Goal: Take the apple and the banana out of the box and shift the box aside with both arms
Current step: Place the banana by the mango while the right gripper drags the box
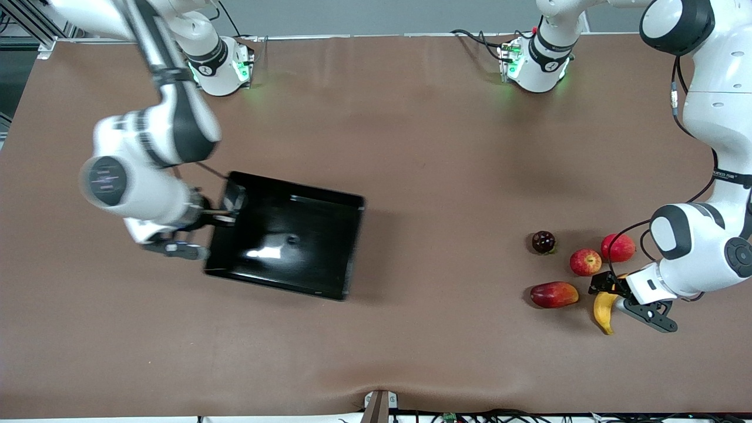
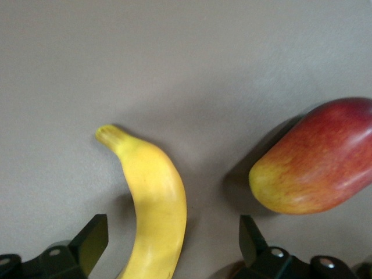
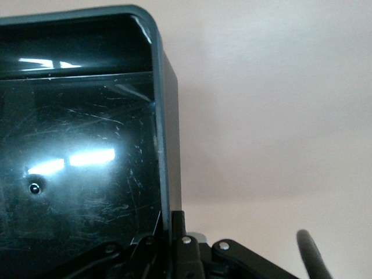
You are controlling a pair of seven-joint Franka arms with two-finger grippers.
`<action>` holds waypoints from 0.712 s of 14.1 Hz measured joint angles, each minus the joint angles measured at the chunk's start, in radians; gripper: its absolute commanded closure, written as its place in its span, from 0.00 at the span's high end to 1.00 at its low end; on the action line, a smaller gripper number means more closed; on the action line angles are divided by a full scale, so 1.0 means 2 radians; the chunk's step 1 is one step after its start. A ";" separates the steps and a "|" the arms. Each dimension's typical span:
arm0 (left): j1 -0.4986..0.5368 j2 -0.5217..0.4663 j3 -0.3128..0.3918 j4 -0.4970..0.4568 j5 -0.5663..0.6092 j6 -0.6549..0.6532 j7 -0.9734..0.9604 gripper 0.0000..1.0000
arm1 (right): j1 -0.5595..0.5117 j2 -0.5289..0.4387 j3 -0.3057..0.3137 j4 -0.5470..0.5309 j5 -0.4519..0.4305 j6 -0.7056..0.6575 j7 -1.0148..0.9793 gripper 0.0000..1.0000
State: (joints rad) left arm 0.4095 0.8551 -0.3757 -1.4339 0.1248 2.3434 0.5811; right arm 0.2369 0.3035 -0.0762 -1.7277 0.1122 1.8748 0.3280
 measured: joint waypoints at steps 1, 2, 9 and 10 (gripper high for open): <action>0.000 -0.004 -0.002 0.001 0.000 0.000 0.000 1.00 | -0.022 -0.004 -0.005 -0.002 0.000 -0.009 -0.032 0.00; 0.000 -0.011 -0.003 0.003 -0.001 0.000 -0.001 1.00 | -0.047 -0.007 -0.009 -0.004 0.000 -0.014 -0.073 0.00; -0.014 -0.096 -0.008 0.015 -0.001 -0.099 -0.132 1.00 | -0.094 -0.008 -0.125 -0.092 0.001 0.072 -0.305 0.00; -0.020 -0.110 -0.008 0.016 -0.001 -0.116 -0.155 1.00 | -0.094 -0.008 -0.138 -0.116 0.001 0.101 -0.323 0.00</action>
State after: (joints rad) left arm 0.3686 0.6349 -0.3918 -1.4018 0.1229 2.1109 0.2709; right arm 0.0486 0.2867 -0.3524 -1.9594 0.1134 2.0775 -0.3184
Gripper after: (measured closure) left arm 0.000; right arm 0.956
